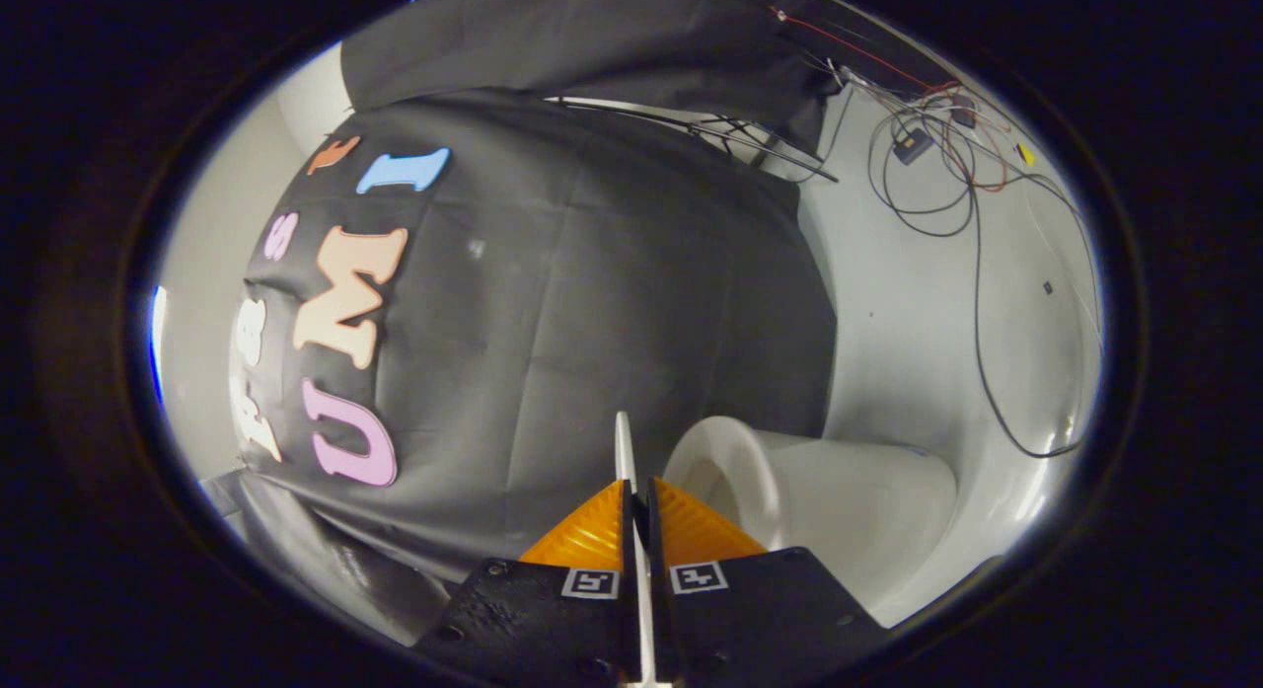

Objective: Open the toilet lid.

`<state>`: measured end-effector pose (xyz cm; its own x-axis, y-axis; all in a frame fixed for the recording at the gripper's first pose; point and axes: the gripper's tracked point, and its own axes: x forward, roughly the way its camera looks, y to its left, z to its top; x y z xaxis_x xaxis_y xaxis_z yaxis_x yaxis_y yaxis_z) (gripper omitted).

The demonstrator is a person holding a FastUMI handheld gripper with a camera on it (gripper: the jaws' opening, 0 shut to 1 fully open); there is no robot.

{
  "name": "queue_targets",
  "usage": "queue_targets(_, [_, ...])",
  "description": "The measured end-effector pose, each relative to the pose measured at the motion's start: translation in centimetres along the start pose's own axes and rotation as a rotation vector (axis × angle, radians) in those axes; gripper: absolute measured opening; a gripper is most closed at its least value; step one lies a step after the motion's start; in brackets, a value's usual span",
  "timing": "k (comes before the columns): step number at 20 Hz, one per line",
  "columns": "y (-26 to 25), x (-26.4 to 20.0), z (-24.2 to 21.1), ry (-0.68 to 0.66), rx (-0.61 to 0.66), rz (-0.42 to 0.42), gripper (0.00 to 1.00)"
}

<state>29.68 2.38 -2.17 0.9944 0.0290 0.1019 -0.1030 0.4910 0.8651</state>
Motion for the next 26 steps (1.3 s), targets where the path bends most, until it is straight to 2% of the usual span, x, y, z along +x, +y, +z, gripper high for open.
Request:
queue_targets(7, [12.1,-1.1,-3.8,-0.012,-0.189,0.116,0.07])
queue_targets(10, [17.9,-1.0,-6.9,0.025,-0.313,0.159,0.10])
queue_targets(12, [20.9,-1.0,-8.9,0.060,-0.412,0.158,0.10])
queue_targets(16, [24.7,-1.1,-12.2,0.123,-0.553,0.166,0.10])
queue_targets(26, [31.8,-2.1,-22.8,0.227,-0.722,0.338,0.10])
